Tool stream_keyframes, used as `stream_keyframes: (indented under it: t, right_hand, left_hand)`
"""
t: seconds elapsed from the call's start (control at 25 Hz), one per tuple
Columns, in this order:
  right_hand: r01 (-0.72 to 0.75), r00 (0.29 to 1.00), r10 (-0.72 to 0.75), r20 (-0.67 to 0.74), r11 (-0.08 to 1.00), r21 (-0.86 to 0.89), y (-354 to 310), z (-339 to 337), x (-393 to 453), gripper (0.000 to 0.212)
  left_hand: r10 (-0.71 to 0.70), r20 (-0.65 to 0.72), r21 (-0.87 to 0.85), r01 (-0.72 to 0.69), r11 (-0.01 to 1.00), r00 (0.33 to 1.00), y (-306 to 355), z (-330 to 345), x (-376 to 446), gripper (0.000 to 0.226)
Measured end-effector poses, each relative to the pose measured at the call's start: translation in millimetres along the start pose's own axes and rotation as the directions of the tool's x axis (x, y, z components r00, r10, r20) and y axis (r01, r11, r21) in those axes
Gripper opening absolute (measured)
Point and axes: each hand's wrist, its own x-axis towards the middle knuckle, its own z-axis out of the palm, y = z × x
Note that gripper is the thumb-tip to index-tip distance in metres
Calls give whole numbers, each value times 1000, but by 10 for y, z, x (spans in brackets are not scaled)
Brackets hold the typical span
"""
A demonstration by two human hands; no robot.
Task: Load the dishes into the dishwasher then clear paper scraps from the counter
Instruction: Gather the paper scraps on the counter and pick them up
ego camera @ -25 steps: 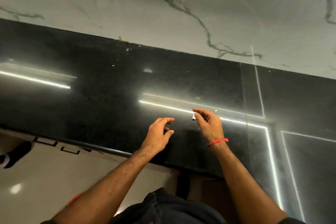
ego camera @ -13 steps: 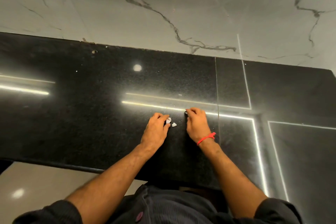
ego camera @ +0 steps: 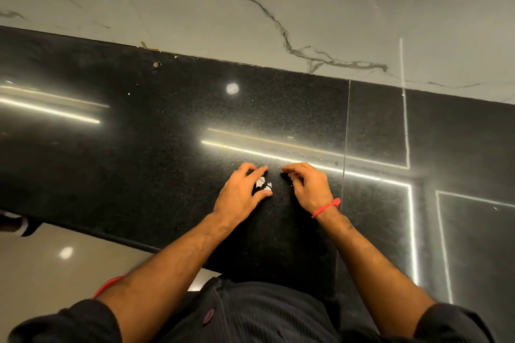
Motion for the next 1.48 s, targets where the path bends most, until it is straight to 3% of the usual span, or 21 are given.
stream_keyframes:
  t: [0.24,0.4,0.48,0.6,0.76,0.96,1.04,1.12,1.2,1.32,1.48]
  right_hand:
    - [-161,986,164,7,960,227,59,-10,-40,27]
    - [-158,987,162,1,964,214,33,-36,-68,25]
    - [-93,992,101,-72,990,104,36,-61,-105,25]
    - [-8,992,3,-128,999,-37,93,-32,-192,23]
    - [59,998,-59,7,985,-163,98,101,-208,22]
    - [151,988,-135,78,954,-260,82,160,-90,15]
    - [37,997,-28,71,991,-128,66,138,-29,18]
    - [-234,972,226,61,952,195,-15,132,81,24]
    - [-281,960,267,87,904,322,-96,214,190,21]
    - [-24,987,16,159,998,52,-281,434,276,23]
    - [379,921,-354,161,909,-171,-390,759,243,14]
  left_hand:
    - [109,-32,36,-108,994,994,71,59,93,25]
    - [142,15,103,-143,984,990,73,82,119,8]
    - [91,58,68,-94,993,994,93,81,171,9]
    - [-68,-32,-242,59,969,997,103,7,198,6]
    - [-298,-108,-413,230,881,948,-120,-132,55,6]
    - [-360,-55,-465,295,835,931,-219,-205,-127,5]
    - [-376,-43,-502,306,809,926,-217,-241,-185,6]
    - [-424,-41,-559,331,760,905,-235,-293,-236,6]
    - [-471,-56,-604,345,719,881,-286,-342,-283,7]
    - [-521,-63,-625,373,686,851,-387,-439,-392,4]
    - [-560,-72,-641,391,660,825,-570,-535,-617,4]
